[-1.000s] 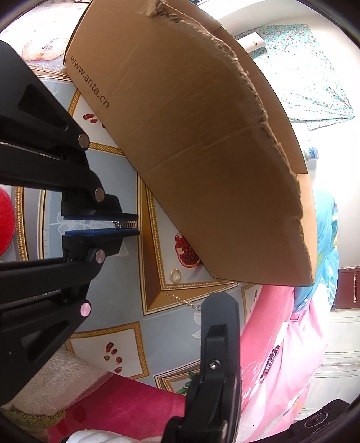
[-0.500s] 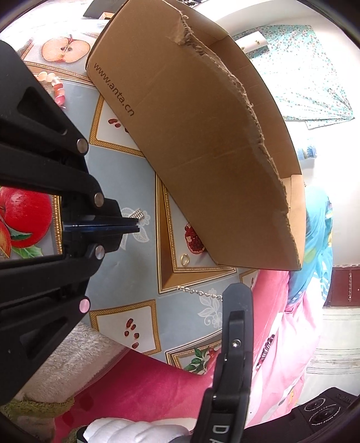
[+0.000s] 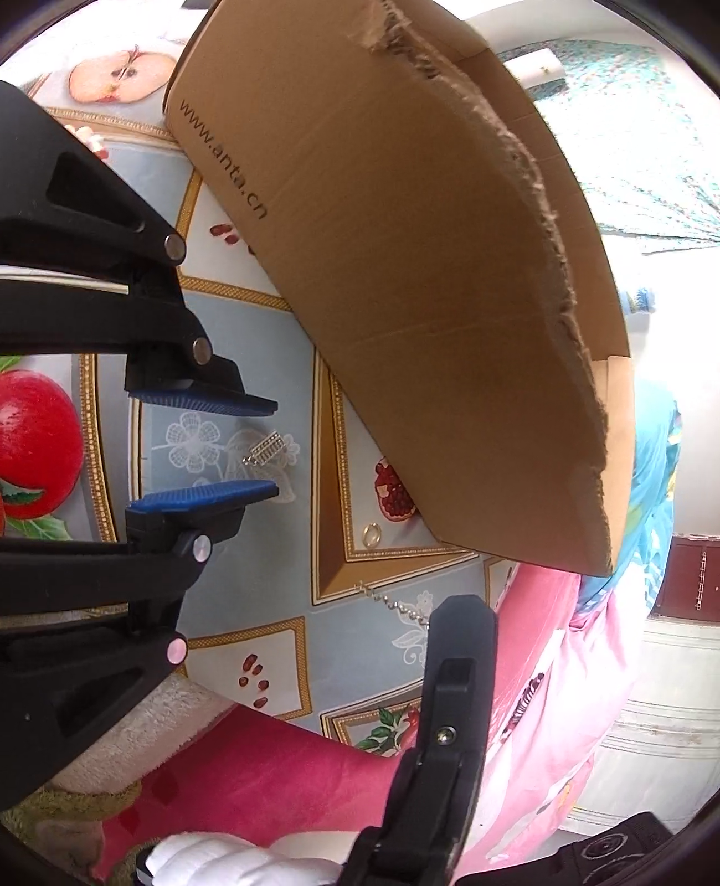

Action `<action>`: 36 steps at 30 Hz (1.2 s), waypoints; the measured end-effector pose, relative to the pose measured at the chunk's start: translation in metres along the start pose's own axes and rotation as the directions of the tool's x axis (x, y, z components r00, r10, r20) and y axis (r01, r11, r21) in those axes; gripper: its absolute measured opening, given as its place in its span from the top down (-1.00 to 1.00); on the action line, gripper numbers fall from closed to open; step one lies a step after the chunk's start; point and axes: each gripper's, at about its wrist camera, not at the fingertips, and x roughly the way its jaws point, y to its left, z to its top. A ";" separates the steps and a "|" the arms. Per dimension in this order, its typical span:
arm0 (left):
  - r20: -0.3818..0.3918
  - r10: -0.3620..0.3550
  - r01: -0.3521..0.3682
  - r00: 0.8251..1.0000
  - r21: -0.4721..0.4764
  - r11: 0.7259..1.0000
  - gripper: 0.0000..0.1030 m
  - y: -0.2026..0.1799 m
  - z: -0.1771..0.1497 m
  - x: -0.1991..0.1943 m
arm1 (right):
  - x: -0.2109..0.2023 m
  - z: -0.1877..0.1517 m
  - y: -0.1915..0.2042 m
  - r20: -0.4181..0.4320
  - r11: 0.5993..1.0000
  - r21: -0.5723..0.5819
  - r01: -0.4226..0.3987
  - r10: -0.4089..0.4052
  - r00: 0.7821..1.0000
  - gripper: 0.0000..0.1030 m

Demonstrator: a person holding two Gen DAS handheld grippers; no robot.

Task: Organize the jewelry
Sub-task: 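Lower the left gripper onto the silver spring charm and close it while the right holds the chain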

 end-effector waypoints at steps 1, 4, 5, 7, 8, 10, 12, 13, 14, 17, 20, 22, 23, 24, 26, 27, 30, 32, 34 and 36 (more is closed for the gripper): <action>0.003 -0.030 0.030 1.000 -0.033 0.999 0.55 0.003 0.000 -0.001 | 0.001 0.000 0.000 -0.002 1.000 0.002 -0.001 0.001 1.000 1.00; 0.001 -0.129 0.128 0.992 -0.119 0.985 0.55 0.011 0.000 -0.001 | 0.003 0.000 0.000 -0.005 1.000 0.002 -0.003 0.003 1.000 1.00; 0.005 -0.149 0.148 0.989 -0.139 0.979 0.55 0.013 0.000 -0.001 | 0.003 0.001 0.000 -0.005 1.000 0.003 -0.004 0.004 1.000 1.00; 0.016 -0.172 0.173 0.985 -0.162 0.972 0.55 0.015 0.000 0.000 | 0.003 0.001 -0.001 -0.003 1.000 0.006 -0.004 0.004 1.000 1.00; 0.021 -0.182 0.183 0.983 -0.169 0.969 0.55 0.015 -0.001 0.000 | 0.003 0.001 -0.001 -0.002 1.000 0.006 -0.004 0.004 1.000 1.00; 0.034 -0.204 0.207 0.978 -0.189 0.960 0.54 0.018 -0.002 0.001 | 0.002 0.001 -0.002 0.000 1.000 0.009 -0.003 0.003 1.000 1.00; 0.044 -0.224 0.228 0.974 -0.207 0.951 0.54 0.019 -0.002 0.002 | 0.001 0.001 -0.002 0.002 1.000 0.011 -0.001 0.001 1.000 1.00; 0.047 -0.226 0.231 0.973 -0.212 0.950 0.54 0.019 -0.002 0.002 | 0.000 0.001 -0.002 0.004 1.000 0.013 0.000 0.000 1.000 1.00; 0.047 -0.224 0.229 0.973 -0.214 0.950 0.54 0.019 -0.001 0.002 | -0.001 0.000 -0.002 0.006 1.000 0.015 0.001 -0.001 1.000 1.00; 0.068 -0.178 0.187 0.982 -0.183 0.965 0.54 0.013 0.000 -0.005 | -0.002 -0.001 -0.003 0.009 1.000 0.020 0.003 -0.003 1.000 1.00; 0.075 -0.103 0.112 0.992 -0.128 0.985 0.54 0.008 0.000 -0.013 | -0.002 -0.002 -0.004 0.011 1.000 0.030 0.004 -0.004 1.000 1.00; 0.072 -0.064 0.072 0.995 -0.111 0.991 0.54 0.007 -0.001 -0.015 | -0.001 -0.002 -0.005 0.011 0.999 0.036 0.001 -0.002 1.000 1.00; 0.070 -0.054 0.061 0.996 -0.104 0.993 0.54 0.006 0.000 -0.014 | -0.001 -0.003 -0.005 0.011 0.999 0.039 0.001 -0.001 1.000 1.00; 0.067 -0.034 0.040 0.997 -0.094 0.995 0.54 0.005 0.000 -0.013 | -0.001 -0.003 -0.005 0.012 0.999 0.041 0.000 0.000 1.000 1.00; 0.059 0.018 -0.014 0.998 -0.056 0.998 0.54 0.001 0.000 -0.008 | -0.003 -0.003 -0.003 0.015 0.999 0.042 0.000 -0.001 1.000 1.00; 0.053 0.043 -0.041 0.998 -0.038 0.998 0.54 -0.002 0.001 -0.003 | -0.003 -0.003 -0.004 0.016 0.999 0.043 0.000 0.000 1.000 1.00; 0.042 0.061 -0.060 0.997 -0.024 0.998 0.54 0.000 0.001 0.002 | -0.004 -0.004 -0.005 0.019 0.999 0.046 0.002 -0.003 1.000 1.00; 0.036 0.067 -0.066 0.997 -0.016 0.998 0.54 -0.001 0.004 0.005 | -0.004 -0.004 -0.006 0.017 0.999 0.051 0.003 -0.003 1.000 1.00; 0.033 0.079 -0.079 0.996 -0.003 0.997 0.56 -0.002 0.005 0.006 | -0.003 -0.005 -0.007 0.015 0.998 0.056 0.003 -0.004 1.000 1.00; 0.033 0.101 -0.102 0.994 0.017 0.995 0.63 -0.005 0.006 0.008 | -0.002 -0.006 -0.008 0.014 0.998 0.062 0.001 -0.002 1.000 1.00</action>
